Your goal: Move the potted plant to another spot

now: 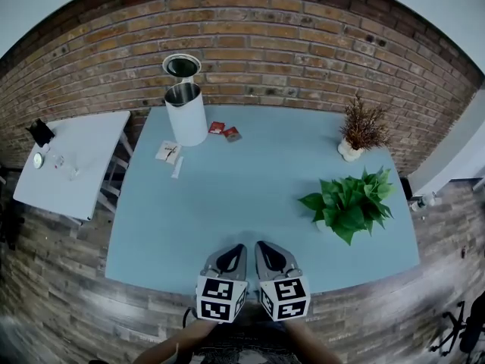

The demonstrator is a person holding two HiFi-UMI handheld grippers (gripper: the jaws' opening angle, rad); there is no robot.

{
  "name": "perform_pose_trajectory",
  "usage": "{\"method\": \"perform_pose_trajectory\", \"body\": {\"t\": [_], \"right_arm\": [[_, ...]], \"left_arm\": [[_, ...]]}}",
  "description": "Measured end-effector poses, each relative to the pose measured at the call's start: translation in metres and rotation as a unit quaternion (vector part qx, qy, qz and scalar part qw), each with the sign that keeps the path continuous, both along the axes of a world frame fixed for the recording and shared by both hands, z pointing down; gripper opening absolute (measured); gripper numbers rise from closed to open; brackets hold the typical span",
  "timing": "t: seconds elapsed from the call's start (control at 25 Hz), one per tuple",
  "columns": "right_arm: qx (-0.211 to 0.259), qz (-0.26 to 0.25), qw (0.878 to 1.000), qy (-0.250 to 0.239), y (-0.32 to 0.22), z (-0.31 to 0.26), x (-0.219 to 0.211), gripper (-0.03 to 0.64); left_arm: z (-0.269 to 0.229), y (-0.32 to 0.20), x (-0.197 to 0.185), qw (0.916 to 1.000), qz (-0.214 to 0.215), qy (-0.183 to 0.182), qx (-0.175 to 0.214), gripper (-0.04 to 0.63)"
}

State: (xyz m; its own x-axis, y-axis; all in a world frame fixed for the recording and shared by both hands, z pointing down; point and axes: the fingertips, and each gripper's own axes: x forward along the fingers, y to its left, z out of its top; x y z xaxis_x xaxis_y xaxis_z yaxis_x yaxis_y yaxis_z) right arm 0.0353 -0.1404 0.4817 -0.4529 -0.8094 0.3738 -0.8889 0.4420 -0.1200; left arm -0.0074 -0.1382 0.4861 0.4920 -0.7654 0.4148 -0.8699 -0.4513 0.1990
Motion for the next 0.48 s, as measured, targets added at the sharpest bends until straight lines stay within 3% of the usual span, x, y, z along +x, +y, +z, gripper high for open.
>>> {"method": "perform_pose_trajectory", "body": {"t": [0.48], "right_arm": [[-0.003, -0.008, 1.0, -0.001, -0.005, 0.0, 0.01, 0.006]], "left_arm": [[0.0, -0.005, 0.012, 1.0, -0.004, -0.001, -0.001, 0.0]]}}
